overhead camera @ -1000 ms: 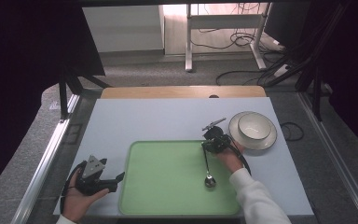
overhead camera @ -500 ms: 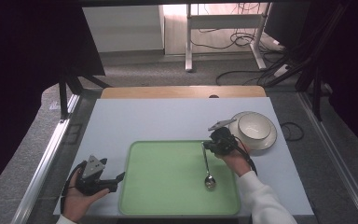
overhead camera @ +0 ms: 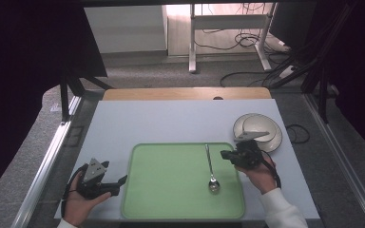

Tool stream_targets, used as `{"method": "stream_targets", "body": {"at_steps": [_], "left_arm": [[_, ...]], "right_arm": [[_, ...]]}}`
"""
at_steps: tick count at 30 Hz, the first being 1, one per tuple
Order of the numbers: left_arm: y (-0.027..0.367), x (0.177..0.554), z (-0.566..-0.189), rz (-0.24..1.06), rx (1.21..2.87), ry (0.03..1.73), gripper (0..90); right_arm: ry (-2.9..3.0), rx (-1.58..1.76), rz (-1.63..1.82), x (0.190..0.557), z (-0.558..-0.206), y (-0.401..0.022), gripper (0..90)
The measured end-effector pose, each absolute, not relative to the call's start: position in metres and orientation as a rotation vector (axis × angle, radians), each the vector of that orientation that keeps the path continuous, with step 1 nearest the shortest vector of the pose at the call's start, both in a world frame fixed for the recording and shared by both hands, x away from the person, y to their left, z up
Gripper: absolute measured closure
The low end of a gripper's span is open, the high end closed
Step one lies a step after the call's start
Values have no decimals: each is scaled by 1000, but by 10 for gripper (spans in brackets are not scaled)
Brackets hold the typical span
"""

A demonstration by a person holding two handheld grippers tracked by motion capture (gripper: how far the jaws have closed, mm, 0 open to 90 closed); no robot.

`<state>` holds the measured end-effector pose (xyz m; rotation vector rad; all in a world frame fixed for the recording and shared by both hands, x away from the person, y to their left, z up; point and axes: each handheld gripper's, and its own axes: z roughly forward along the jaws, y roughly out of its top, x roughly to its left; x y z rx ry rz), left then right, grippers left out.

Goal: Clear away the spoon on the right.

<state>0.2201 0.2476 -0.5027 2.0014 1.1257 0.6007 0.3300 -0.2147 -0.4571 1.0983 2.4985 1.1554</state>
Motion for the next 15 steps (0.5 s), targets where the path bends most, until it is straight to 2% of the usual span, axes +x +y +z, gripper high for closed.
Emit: {"method": "stream_targets", "body": {"at_steps": [8,11,12,13,15], "left_arm": [[247,220,-502,602,2000,1123,160],[247,220,-503,602,2003,1123,160],[247,220,-503,602,2003,1123,160],[247,220,-503,602,2004,1126,160],[247,220,-503,603,2003,1127,160]], "right_arm": [[2468,1167,1212,307,-463,-250,890],[2467,1202,1268,300,-472,-261,792],[2467,1202,1268,300,-472,-261,792],[2457,1207,1266,295,-477,-267,692],[2437,1214,1288,291,-480,-271,609]]}}
